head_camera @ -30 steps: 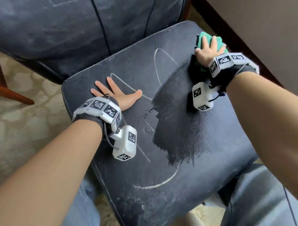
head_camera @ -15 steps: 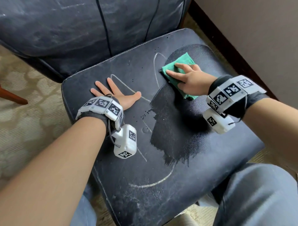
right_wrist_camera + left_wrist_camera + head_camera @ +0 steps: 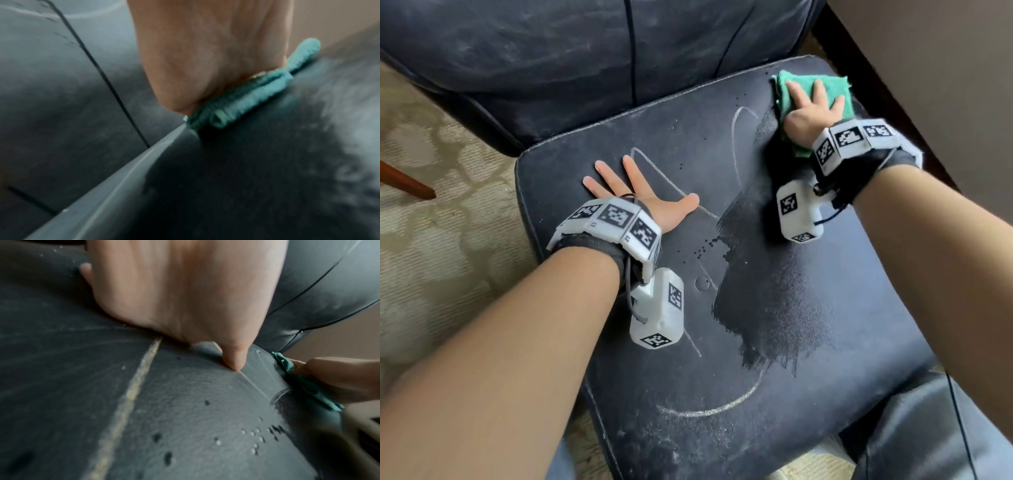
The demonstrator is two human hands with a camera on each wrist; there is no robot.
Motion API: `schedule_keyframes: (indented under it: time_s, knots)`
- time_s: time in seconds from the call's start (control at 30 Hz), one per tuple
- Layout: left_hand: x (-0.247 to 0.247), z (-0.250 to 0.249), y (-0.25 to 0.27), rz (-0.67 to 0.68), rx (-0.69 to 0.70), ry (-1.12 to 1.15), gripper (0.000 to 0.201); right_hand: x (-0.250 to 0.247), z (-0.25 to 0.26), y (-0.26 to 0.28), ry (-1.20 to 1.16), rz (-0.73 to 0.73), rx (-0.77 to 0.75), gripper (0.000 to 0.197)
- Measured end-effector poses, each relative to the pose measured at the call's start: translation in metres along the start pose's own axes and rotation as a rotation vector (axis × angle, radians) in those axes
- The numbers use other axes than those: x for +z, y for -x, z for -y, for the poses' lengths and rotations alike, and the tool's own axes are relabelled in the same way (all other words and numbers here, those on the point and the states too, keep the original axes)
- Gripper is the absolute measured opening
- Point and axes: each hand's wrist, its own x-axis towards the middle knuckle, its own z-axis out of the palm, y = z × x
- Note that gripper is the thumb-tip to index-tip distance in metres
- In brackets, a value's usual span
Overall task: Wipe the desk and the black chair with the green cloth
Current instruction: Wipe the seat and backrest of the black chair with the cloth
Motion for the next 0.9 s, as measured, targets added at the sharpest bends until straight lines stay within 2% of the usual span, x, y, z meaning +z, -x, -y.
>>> schedule_keyframes:
  time_s: [0.23, 0.27, 0.37, 0.5, 0.7, 0.83, 0.9]
  knots:
    - [0.004, 0.001, -0.005, 0.001, 0.01, 0.031, 0.116, -0.013, 0.001, -0.038, -0.009, -0.11, -0.014, 0.054]
    - [0.005, 0.001, -0.005, 0.002, 0.014, 0.039, 0.116, -0.017, 0.001, -0.043, 0.008, -0.101, -0.031, 0.052]
    - [0.006, 0.002, -0.006, 0.005, 0.017, 0.057, 0.116, -0.032, 0.008, -0.054, 0.119, 0.047, -0.113, 0.052]
    - [0.008, 0.001, -0.008, 0.002, 0.011, 0.065, 0.116, -0.041, 0.025, -0.056, 0.278, 0.098, -0.191, 0.055]
    - [0.006, 0.001, -0.009, 0.03, -0.012, 0.057, 0.119, -0.021, 0.026, -0.007, 0.435, 0.228, -0.442, 0.068]
    - [0.003, -0.001, -0.007, 0.037, -0.021, 0.036, 0.12, -0.005, 0.008, 0.045, 0.455, 0.437, -0.552, 0.073]
    - [0.002, -0.001, -0.005, 0.038, -0.021, 0.028, 0.119, 0.001, -0.005, 0.063, 0.453, 0.473, -0.609, 0.07]
